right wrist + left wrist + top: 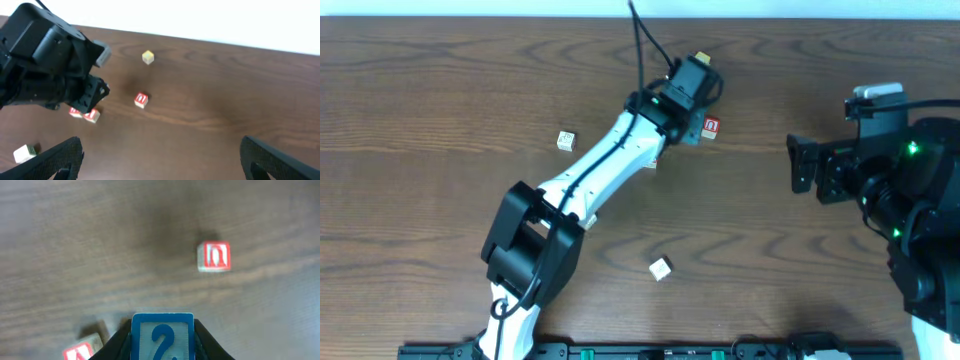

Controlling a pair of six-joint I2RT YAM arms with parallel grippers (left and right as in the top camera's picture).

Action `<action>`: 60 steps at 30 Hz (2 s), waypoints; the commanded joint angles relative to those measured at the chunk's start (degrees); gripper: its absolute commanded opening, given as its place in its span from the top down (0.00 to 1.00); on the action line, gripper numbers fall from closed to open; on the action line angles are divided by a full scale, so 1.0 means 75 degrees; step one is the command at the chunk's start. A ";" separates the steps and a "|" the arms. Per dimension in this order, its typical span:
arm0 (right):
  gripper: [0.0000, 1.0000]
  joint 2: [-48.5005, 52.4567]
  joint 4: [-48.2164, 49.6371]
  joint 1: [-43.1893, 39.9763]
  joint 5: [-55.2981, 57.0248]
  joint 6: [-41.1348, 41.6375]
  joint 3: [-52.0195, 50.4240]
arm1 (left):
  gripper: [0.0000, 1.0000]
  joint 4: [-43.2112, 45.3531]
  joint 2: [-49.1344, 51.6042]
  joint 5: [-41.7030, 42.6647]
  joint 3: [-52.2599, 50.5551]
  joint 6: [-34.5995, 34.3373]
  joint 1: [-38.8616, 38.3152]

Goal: Spell out Ai2
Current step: 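Carry the '2' block and lower it just right of the 'I' block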

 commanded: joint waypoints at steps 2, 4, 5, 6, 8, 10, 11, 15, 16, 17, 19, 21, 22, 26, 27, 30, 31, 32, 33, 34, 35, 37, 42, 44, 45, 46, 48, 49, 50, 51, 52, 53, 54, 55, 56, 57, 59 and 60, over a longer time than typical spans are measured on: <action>0.01 -0.0064 -0.0332 -0.0076 -0.0117 0.0082 0.0125 | 0.95 -0.0414 -0.0166 0.0003 -0.0035 0.0017 -0.0015; 0.01 -0.0064 -0.0414 -0.0076 -0.0239 0.0082 0.0125 | 0.94 -0.0632 -0.0399 0.0000 -0.0035 0.0093 0.0015; 0.01 -0.0064 -0.0414 -0.0076 -0.0262 0.0082 0.0125 | 0.94 -0.0723 -0.0507 0.0017 -0.0047 0.0087 0.0026; 0.01 -0.0070 -0.0411 -0.0076 -0.0265 0.0105 0.0125 | 0.94 -0.0804 -0.0659 0.0079 -0.0105 0.0087 0.0026; 0.01 -0.0070 -0.0405 -0.0076 -0.0303 0.0146 0.0125 | 0.94 -0.0813 -0.1061 0.0201 -0.0493 0.0082 0.0026; 0.01 -0.0070 -0.0385 -0.0076 -0.0443 0.0143 0.0125 | 0.94 -0.0321 -0.1507 0.0204 -0.1241 0.0061 0.0009; 0.01 -0.0070 -0.0379 -0.0076 -0.0475 0.0146 0.0125 | 0.94 0.0152 -0.1731 0.0286 -0.1728 0.0073 -0.0009; 0.01 -0.0070 -0.0373 -0.0076 -0.0490 0.0137 0.0125 | 0.94 0.1818 -0.1880 0.0641 -0.2903 0.0090 -0.0015; 0.01 -0.0067 -0.0367 -0.0076 -0.0490 0.0137 0.0125 | 0.94 0.2087 -0.1801 0.0641 -0.3019 0.0090 -0.0032; 0.01 -0.0067 -0.0353 -0.0076 -0.0490 0.0137 0.0125 | 0.94 0.2276 -0.1652 0.0656 -0.3063 0.0087 -0.0047; 0.01 -0.0064 -0.0315 -0.0076 -0.0490 0.0137 0.0125 | 0.94 0.2454 -0.1396 0.0656 -0.3063 0.0073 -0.0087; 0.01 -0.0038 -0.0239 -0.0076 -0.0490 0.0137 0.0125 | 0.94 0.2664 -0.1020 0.0647 -0.3057 -0.0125 -0.0154; 0.01 -0.0020 -0.0216 -0.0076 -0.0490 0.0134 0.0125 | 0.94 0.2696 -0.0889 0.0638 -0.3045 -0.0219 -0.0169; 0.01 0.0085 -0.0189 -0.0076 -0.0493 0.0137 0.0125 | 0.94 0.2731 -0.0586 0.0370 -0.3025 -0.0533 -0.0219; 0.01 0.0114 -0.0189 -0.0076 -0.0490 0.0137 0.0125 | 0.94 0.2736 -0.0548 0.0213 -0.3025 -0.0592 -0.0227; 0.01 0.0204 -0.0189 -0.0076 -0.0501 0.0140 0.0125 | 0.94 0.2745 -0.0460 -0.0102 -0.3025 -0.0656 -0.0233; 0.01 0.0233 -0.0189 -0.0076 -0.0525 0.0140 0.0125 | 0.94 0.2745 -0.0431 -0.0087 -0.3025 -0.0659 -0.0233; 0.01 0.0265 -0.0192 -0.0076 -0.0536 0.0140 0.0125 | 0.94 0.2745 -0.0414 -0.0079 -0.3025 -0.0662 -0.0236; 0.01 0.0274 -0.0201 -0.0076 -0.0557 0.0140 0.0125 | 0.94 0.2751 -0.0402 -0.0079 -0.3025 -0.0670 -0.0245; 0.01 0.0289 -0.0201 -0.0076 -0.0586 0.0140 0.0125 | 0.94 0.2774 -0.0388 -0.0085 -0.3025 -0.0691 -0.0251; 0.01 0.0300 -0.0195 -0.0076 -0.0612 0.0140 0.0125 | 0.94 0.2798 -0.0385 -0.0082 -0.3025 -0.0697 -0.0256; 0.01 0.0306 -0.0181 -0.0076 -0.0638 0.0143 0.0125 | 0.94 0.2850 -0.0379 -0.0087 -0.3025 -0.0714 -0.0262; 0.01 0.0303 -0.0178 -0.0073 -0.0670 0.0198 0.0125 | 0.94 0.2865 -0.0274 -0.0090 -0.3028 -0.0801 -0.0262; 0.01 0.0303 -0.0181 -0.0073 -0.0673 0.0198 0.0125 | 0.95 0.2865 -0.0210 -0.0090 -0.3028 -0.0801 -0.0262; 0.01 0.0303 -0.0181 -0.0073 -0.0676 0.0201 0.0125 | 0.94 0.2865 -0.0169 -0.0087 -0.3028 -0.0804 -0.0262; 0.01 0.0303 -0.0181 -0.0073 -0.0676 0.0201 0.0125 | 0.94 0.2882 -0.0128 -0.0087 -0.3028 -0.0801 -0.0262; 0.01 0.0303 -0.0178 -0.0073 -0.0676 0.0201 0.0125 | 0.94 0.2885 -0.0044 -0.0085 -0.3028 -0.0801 -0.0259; 0.01 0.0303 -0.0178 -0.0073 -0.0676 0.0201 0.0125 | 0.95 0.2906 -0.0015 -0.0085 -0.3028 -0.0801 -0.0262; 0.01 0.0303 -0.0178 -0.0073 -0.0673 0.0201 0.0125 | 0.95 0.2920 0.0023 -0.0085 -0.3028 -0.0801 -0.0262; 0.01 0.0303 -0.0178 -0.0073 -0.0673 0.0198 0.0125 | 0.94 0.2923 0.0035 -0.0085 -0.3028 -0.0810 -0.0259; 0.01 0.0303 -0.0178 -0.0076 -0.0673 0.0198 0.0125 | 0.95 0.2940 0.0067 -0.0085 -0.3028 -0.0836 -0.0259; 0.01 0.0303 -0.0178 -0.0076 -0.0670 0.0198 0.0125 | 0.94 0.2943 0.0085 -0.0076 -0.3028 -0.0842 -0.0259; 0.01 0.0303 -0.0178 -0.0076 -0.0670 0.0198 0.0125 | 0.94 0.2949 0.0114 -0.0076 -0.3028 -0.0860 -0.0259; 0.01 0.0303 -0.0178 -0.0076 -0.0670 0.0198 0.0125 | 0.94 0.2955 0.0128 -0.0044 -0.3028 -0.0863 -0.0259; 0.01 0.0303 -0.0172 -0.0076 -0.0670 0.0198 0.0125 | 0.94 0.2955 0.0149 -0.0006 -0.3028 -0.0863 -0.0259; 0.01 0.0306 -0.0169 -0.0076 -0.0667 0.0198 0.0125 | 0.91 0.2955 0.0152 0.0000 -0.3028 -0.0863 -0.0259; 0.01 0.0306 -0.0157 -0.0076 -0.0667 0.0198 0.0125 | 0.84 0.2984 0.0149 0.0000 -0.3028 -0.0860 -0.0259; 0.01 0.0306 -0.0146 -0.0076 -0.0667 0.0198 0.0125 | 0.83 0.2999 0.0152 0.0000 -0.3028 -0.0860 -0.0259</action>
